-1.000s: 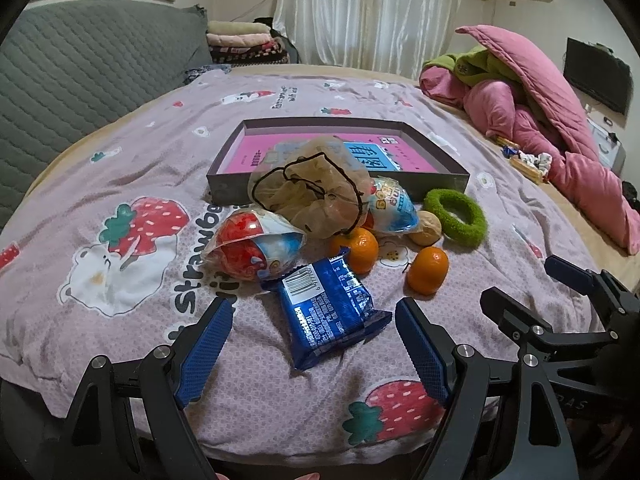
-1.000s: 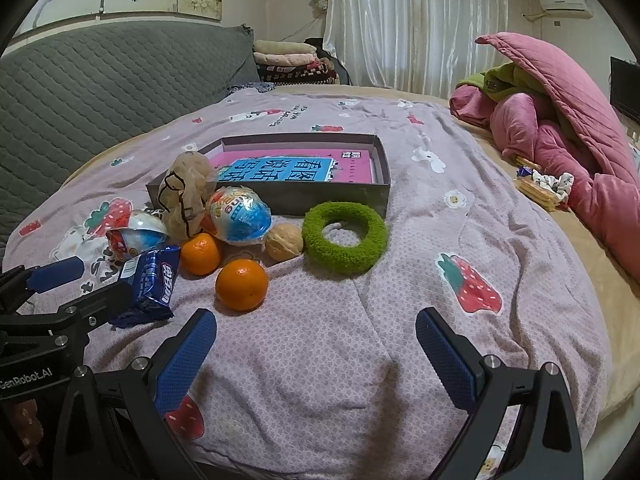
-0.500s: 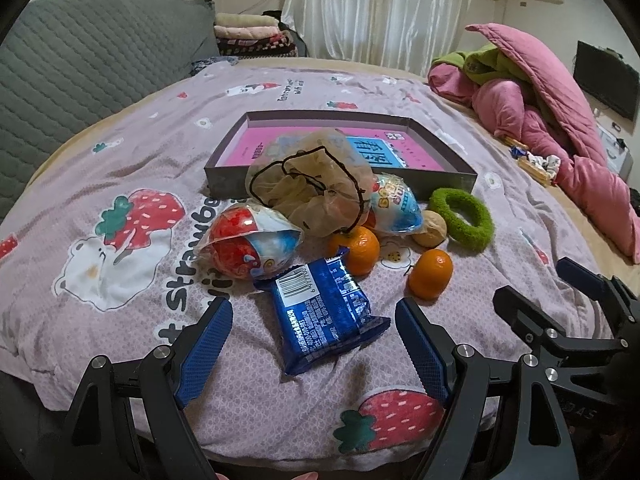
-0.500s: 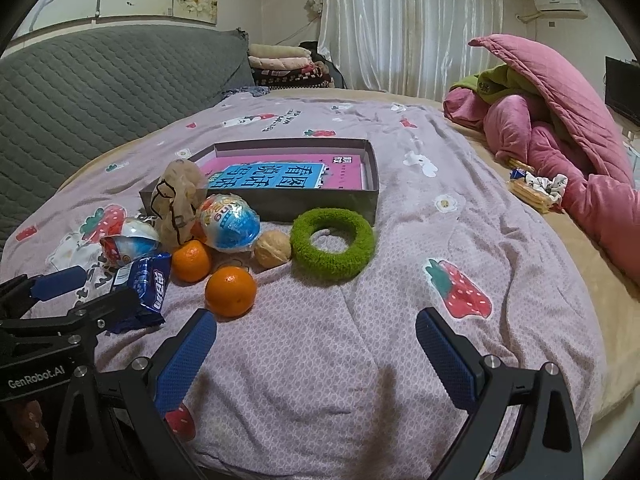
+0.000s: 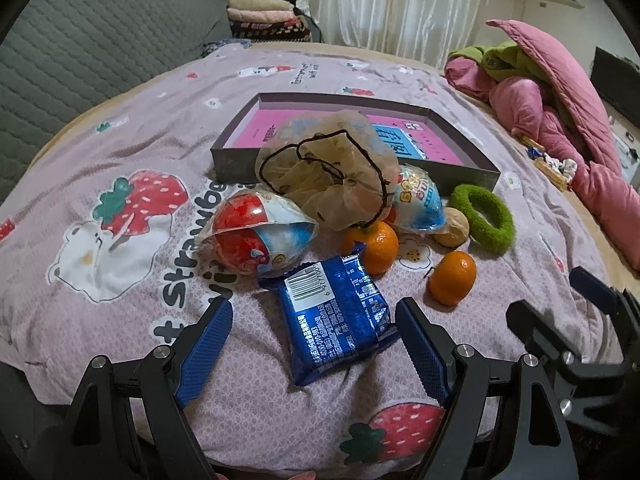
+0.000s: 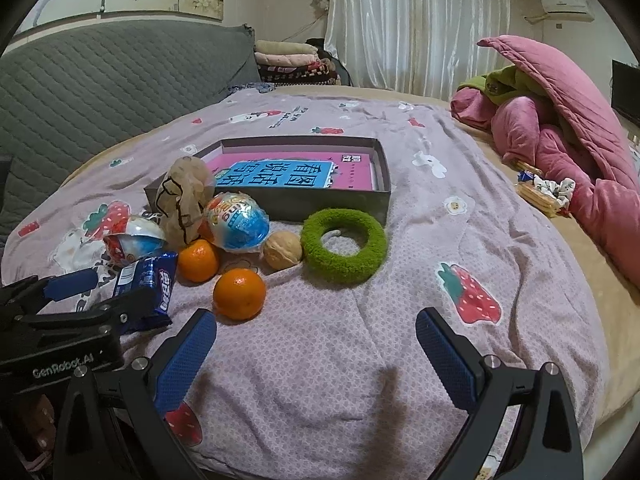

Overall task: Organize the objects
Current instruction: 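Move the left tool to the blue snack packet while the right tool approaches a mandarin orange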

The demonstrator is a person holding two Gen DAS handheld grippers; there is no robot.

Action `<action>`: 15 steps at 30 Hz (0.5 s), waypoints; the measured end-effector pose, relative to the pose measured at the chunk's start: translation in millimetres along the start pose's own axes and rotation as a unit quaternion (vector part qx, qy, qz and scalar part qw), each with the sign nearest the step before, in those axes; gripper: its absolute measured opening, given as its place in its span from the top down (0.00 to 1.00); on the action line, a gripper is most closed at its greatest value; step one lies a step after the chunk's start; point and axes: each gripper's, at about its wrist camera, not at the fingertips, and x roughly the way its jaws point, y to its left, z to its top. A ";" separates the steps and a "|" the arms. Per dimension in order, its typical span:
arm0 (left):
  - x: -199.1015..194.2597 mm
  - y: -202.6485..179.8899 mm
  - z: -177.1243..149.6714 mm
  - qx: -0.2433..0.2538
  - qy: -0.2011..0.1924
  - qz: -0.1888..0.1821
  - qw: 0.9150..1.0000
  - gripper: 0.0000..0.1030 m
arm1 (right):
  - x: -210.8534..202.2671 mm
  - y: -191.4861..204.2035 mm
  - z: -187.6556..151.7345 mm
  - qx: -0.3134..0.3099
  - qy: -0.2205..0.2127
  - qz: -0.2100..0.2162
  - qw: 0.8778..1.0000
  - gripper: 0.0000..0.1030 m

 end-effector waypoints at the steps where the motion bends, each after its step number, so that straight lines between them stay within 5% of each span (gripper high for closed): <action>1: 0.5 -0.5 0.5 -0.001 0.000 0.001 1.000 0.18 | 0.4 0.8 -0.1 -0.001 0.000 0.000 1.000 0.02; 15: 16.4 3.5 5.0 -0.025 0.033 0.010 0.999 0.18 | 17.4 7.8 0.1 -0.020 0.022 -0.010 1.000 0.02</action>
